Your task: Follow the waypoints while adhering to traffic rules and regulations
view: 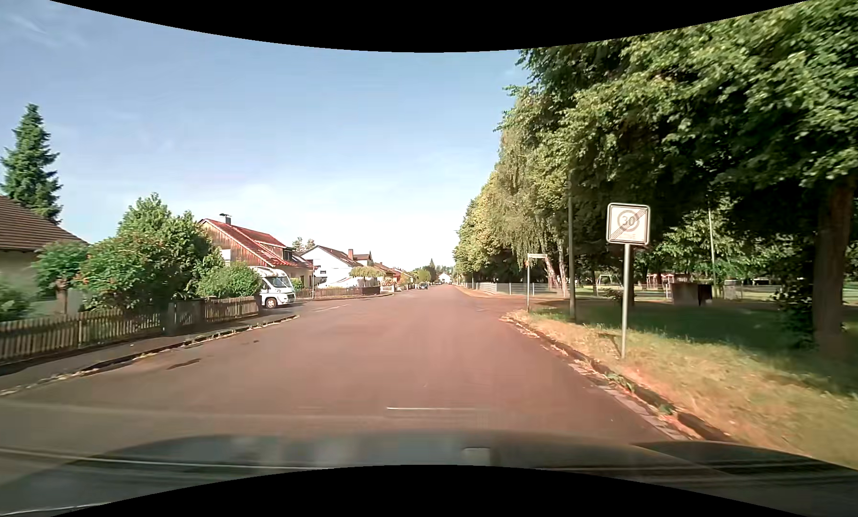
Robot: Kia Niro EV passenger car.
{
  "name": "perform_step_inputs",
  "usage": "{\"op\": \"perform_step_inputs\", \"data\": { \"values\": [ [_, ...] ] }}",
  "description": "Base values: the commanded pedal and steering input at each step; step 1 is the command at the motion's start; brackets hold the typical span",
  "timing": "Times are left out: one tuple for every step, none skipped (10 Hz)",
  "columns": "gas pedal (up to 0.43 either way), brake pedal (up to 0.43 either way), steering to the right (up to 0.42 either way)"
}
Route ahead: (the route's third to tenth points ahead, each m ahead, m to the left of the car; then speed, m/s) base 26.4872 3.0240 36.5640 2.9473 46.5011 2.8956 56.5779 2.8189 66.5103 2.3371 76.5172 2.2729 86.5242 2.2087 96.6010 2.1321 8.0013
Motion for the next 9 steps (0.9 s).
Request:
{"op": "perform_step_inputs", "data": {
  "values": [
    [0.0, 0.0, -0.006],
    [0.0, 0.0, -0.006],
    [0.0, 0.0, -0.006],
    [0.0, 0.0, -0.006],
    [0.0, 0.0, -0.006],
    [0.0, 0.055, -0.006],
    [0.0, 0.152, -0.007],
    [0.0, 0.159, -0.006],
    [0.0, 0.165, -0.006]
  ]
}}
